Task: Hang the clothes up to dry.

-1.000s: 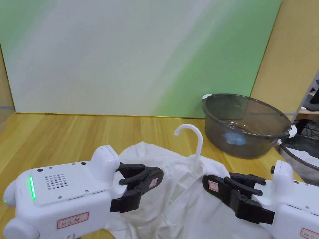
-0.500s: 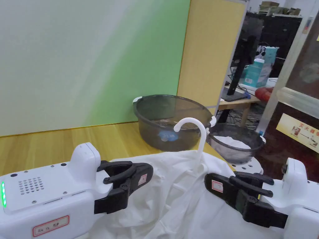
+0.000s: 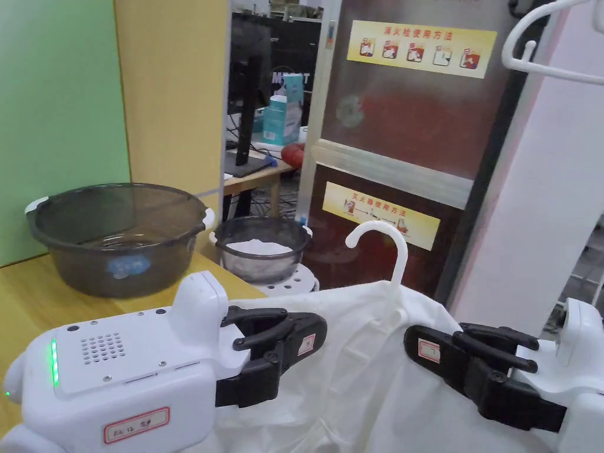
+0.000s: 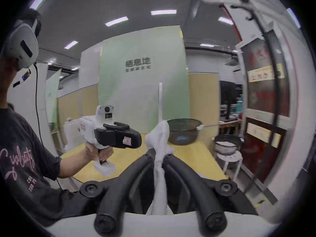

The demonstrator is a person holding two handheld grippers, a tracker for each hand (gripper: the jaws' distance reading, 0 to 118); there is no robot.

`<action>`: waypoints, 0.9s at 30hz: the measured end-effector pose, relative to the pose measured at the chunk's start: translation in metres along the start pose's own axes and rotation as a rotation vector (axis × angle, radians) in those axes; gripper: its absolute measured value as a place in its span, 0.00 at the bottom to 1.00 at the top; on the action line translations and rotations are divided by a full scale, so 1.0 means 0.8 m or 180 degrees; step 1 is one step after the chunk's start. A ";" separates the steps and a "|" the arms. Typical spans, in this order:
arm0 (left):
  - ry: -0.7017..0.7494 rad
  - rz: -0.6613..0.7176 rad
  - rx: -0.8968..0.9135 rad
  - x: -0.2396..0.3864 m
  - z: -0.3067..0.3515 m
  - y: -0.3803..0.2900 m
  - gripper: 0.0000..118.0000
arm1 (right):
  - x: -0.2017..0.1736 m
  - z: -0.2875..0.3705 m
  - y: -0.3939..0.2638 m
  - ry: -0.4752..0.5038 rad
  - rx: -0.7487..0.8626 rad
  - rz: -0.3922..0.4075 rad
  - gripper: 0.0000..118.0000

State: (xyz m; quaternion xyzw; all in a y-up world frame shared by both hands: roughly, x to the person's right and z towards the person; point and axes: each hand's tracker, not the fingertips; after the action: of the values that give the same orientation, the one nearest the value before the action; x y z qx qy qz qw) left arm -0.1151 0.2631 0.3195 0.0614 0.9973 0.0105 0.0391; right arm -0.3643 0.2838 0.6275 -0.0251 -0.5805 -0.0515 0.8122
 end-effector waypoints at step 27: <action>-0.1593 -0.0077 -0.0334 0.115 -0.241 0.000 0.02 | -0.056 0.282 -0.094 -0.1860 0.0223 -0.0358 0.01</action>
State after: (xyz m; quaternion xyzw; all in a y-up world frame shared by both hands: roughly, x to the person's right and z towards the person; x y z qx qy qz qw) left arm -0.2214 0.2711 0.5047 0.0481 0.9553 0.0463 0.2880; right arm -0.5994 0.2343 0.6569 0.0215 -0.7916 -0.0670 0.6070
